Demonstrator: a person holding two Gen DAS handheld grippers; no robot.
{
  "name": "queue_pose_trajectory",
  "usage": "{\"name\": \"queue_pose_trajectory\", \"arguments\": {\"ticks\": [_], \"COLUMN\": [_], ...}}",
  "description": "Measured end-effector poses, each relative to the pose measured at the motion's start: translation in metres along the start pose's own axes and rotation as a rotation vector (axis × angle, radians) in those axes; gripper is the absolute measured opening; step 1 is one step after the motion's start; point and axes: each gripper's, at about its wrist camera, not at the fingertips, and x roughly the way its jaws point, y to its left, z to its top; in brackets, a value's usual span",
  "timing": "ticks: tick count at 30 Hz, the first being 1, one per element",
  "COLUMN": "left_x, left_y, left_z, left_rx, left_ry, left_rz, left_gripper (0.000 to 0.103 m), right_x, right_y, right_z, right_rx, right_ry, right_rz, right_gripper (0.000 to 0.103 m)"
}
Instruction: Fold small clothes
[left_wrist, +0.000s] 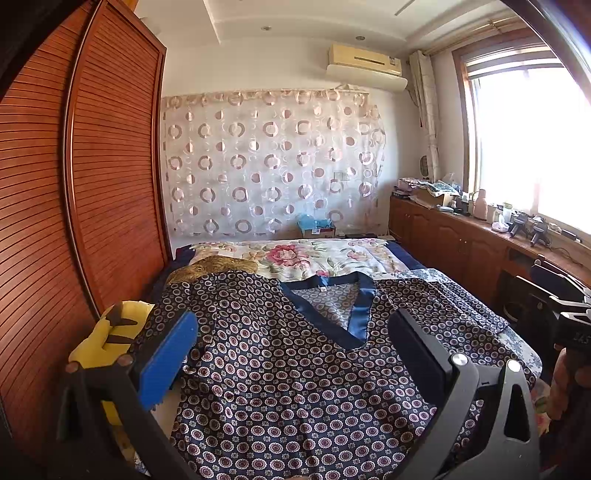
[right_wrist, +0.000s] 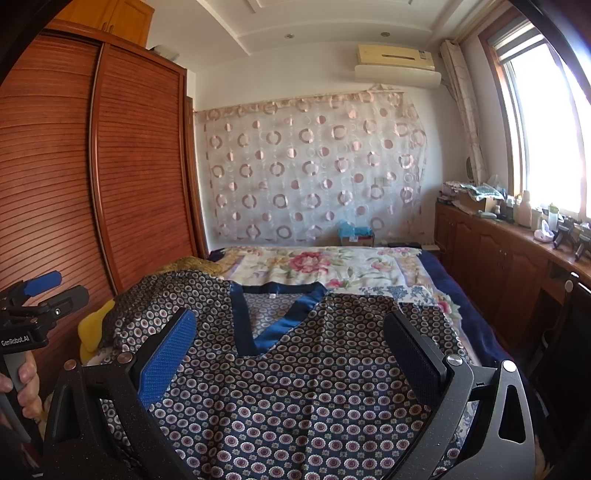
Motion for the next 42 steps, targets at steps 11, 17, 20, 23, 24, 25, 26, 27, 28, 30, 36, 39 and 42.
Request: {"name": "queue_pose_trajectory", "arguments": {"ticks": [11, 17, 20, 23, 24, 25, 26, 27, 28, 30, 36, 39, 42], "left_x": [-0.002, -0.002, -0.002, -0.002, -0.002, -0.002, -0.001, -0.001, 0.0, 0.003, 0.013, 0.017, 0.023], "left_y": [-0.003, -0.003, -0.004, -0.004, -0.004, -0.004, -0.004, -0.003, -0.001, 0.003, 0.024, 0.038, 0.056], "left_z": [-0.001, -0.002, -0.002, -0.003, -0.003, -0.003, -0.004, -0.004, -0.005, -0.008, -0.014, -0.018, -0.022], "left_rx": [0.014, 0.012, 0.013, 0.013, 0.013, 0.013, 0.013, 0.013, 0.015, 0.016, 0.004, -0.006, -0.018], "left_ry": [-0.004, -0.004, -0.003, -0.002, -0.002, -0.001, 0.001, 0.003, 0.005, 0.01, 0.043, 0.055, 0.069], "left_rz": [0.009, 0.006, 0.007, 0.008, 0.008, 0.008, 0.008, 0.009, 0.013, 0.024, 0.055, 0.059, 0.079], "left_gripper": [0.103, 0.103, 0.103, 0.103, 0.103, 0.103, 0.103, 0.103, 0.103, 0.103, 0.103, 0.103, 0.103], "right_x": [-0.001, 0.0, 0.002, 0.002, 0.003, 0.005, 0.005, 0.006, 0.01, 0.014, 0.024, 0.032, 0.041], "right_y": [-0.002, 0.005, 0.008, 0.008, 0.009, 0.011, 0.012, 0.014, 0.016, 0.019, 0.025, 0.025, 0.027], "right_z": [0.0, 0.002, 0.002, 0.002, 0.002, 0.002, 0.002, 0.002, 0.001, -0.002, -0.011, -0.016, -0.023], "right_rx": [0.002, 0.0, -0.001, 0.001, 0.002, 0.003, 0.003, 0.003, -0.001, -0.007, -0.025, -0.031, -0.045], "right_ry": [-0.001, -0.001, -0.001, 0.001, 0.003, 0.004, 0.005, 0.007, 0.012, 0.021, 0.04, 0.055, 0.067], "right_rz": [0.002, 0.005, 0.006, 0.007, 0.008, 0.008, 0.01, 0.014, 0.025, 0.041, 0.061, 0.072, 0.078], "right_gripper": [0.103, 0.103, 0.103, 0.103, 0.103, 0.103, 0.103, 0.103, 0.103, 0.103, 0.103, 0.103, 0.103]}}
